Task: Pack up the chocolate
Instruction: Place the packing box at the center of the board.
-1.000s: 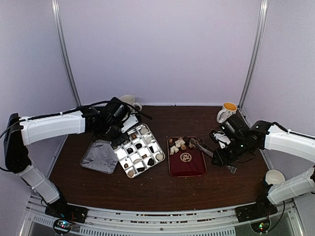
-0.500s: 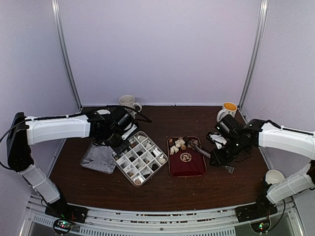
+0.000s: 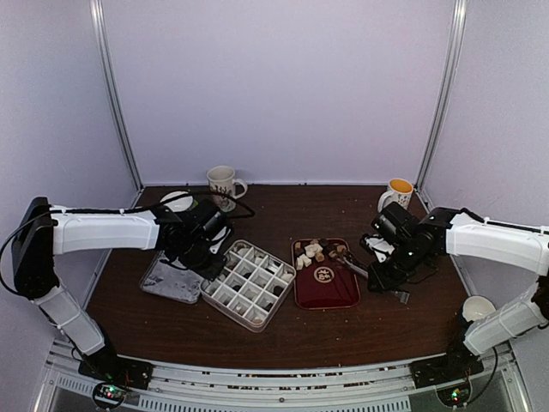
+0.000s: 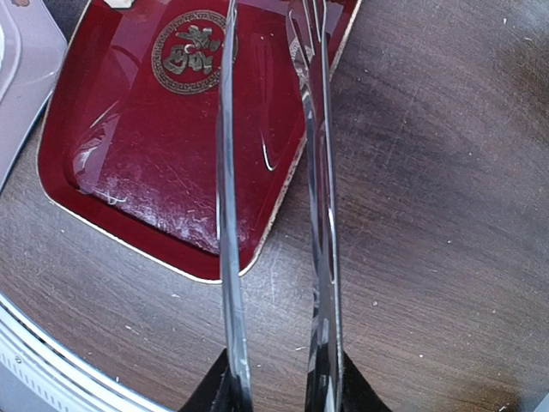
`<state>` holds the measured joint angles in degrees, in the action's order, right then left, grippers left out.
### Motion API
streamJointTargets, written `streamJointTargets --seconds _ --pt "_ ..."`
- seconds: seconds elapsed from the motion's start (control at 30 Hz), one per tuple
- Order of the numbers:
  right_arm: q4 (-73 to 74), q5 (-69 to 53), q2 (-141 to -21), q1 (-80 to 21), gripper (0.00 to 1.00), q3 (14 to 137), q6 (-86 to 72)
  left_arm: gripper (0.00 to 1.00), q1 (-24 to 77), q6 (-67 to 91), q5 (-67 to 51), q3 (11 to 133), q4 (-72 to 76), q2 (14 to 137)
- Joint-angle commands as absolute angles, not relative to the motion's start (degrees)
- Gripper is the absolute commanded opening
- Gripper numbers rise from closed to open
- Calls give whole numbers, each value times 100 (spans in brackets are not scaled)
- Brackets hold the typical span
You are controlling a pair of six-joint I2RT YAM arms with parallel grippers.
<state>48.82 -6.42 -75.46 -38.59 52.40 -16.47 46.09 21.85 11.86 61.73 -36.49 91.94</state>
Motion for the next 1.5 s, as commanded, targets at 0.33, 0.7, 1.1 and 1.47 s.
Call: streamJointTargets --seconds 0.33,0.7,1.1,1.47 --pt "4938 -422 -7693 -3877 33 5387 -1704 11 4518 3131 755 5739 -2426 9143" --pt "5005 -383 -7748 -3878 33 5418 -1706 37 4476 3014 973 5584 -2344 8475" --pt "4923 -441 -7834 -3876 33 5404 -1789 57 4028 2868 1003 5122 -2090 7300" --pt "4800 -427 -7962 -3850 33 5414 -1872 98 3947 2798 1207 4971 -2145 6889"
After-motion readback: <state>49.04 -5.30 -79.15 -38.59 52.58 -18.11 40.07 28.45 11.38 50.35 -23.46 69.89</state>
